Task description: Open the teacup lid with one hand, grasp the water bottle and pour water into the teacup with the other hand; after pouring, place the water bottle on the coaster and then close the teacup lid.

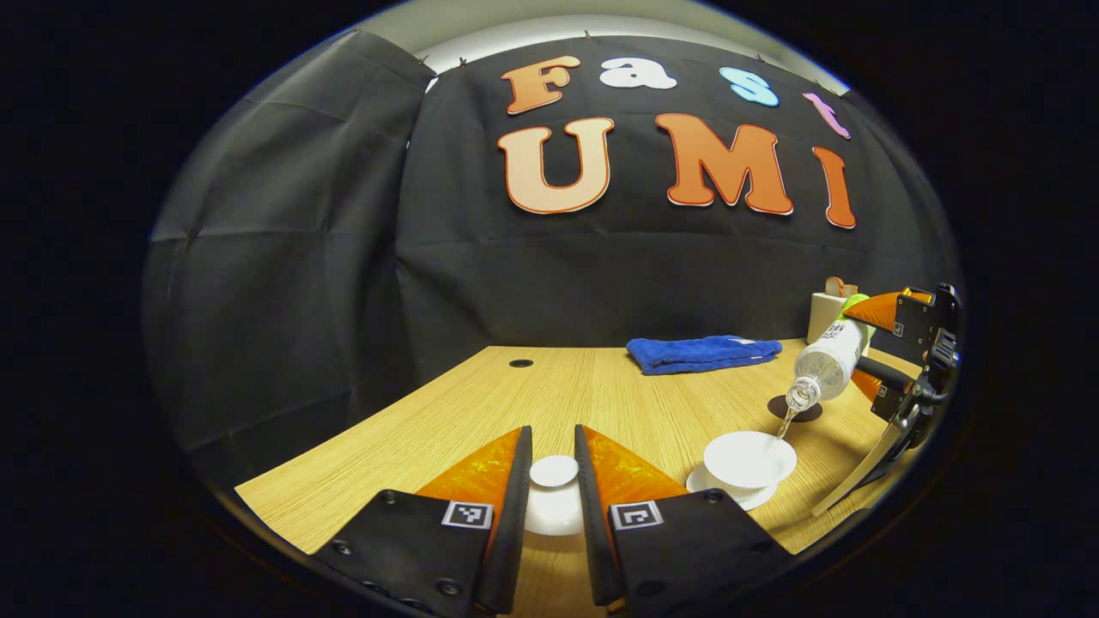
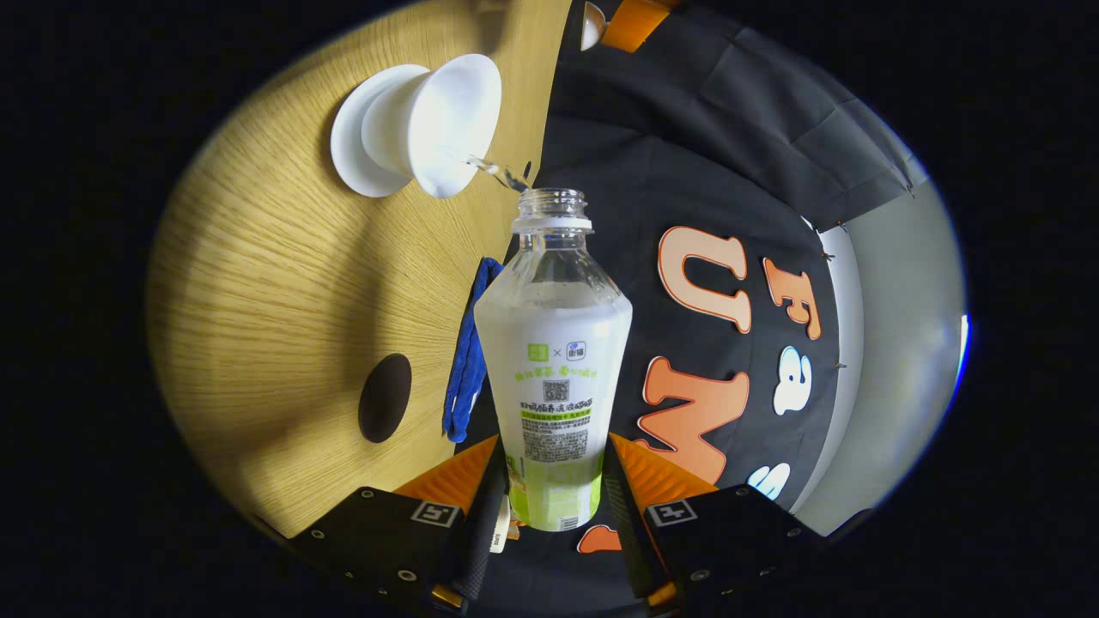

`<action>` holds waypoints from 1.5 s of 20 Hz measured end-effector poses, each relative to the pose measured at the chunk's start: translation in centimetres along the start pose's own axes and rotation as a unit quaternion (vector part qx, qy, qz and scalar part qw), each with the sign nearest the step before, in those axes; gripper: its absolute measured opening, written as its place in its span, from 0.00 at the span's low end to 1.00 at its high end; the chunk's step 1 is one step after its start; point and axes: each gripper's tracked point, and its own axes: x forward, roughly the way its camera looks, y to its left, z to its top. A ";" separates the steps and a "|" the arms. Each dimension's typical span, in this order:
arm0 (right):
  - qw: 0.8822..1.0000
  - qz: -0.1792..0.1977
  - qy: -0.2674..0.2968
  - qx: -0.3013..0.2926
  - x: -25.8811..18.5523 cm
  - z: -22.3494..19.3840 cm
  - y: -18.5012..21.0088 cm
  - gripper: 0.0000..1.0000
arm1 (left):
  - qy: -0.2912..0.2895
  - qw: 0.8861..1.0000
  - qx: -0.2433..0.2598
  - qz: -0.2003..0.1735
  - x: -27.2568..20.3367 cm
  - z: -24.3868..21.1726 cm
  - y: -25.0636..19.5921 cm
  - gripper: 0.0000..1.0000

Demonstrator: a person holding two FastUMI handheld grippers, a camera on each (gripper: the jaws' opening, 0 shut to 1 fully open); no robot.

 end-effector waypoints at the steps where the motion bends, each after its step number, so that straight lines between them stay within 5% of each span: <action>1: 1.000 0.001 -0.001 -0.002 0.1 -0.1 0.0 0.64 | 0.001 1.000 0.006 -0.001 -0.1 0.0 0.0 0.36; 24: 0.987 -0.102 -0.043 -0.120 0.0 0.6 -1.2 0.65 | -0.003 1.000 0.028 -0.005 -0.9 0.7 0.3 0.36; 30: 0.984 -0.103 -0.057 -0.136 0.1 0.8 -1.4 0.64 | -0.006 1.000 0.025 -0.002 -1.1 1.0 0.4 0.34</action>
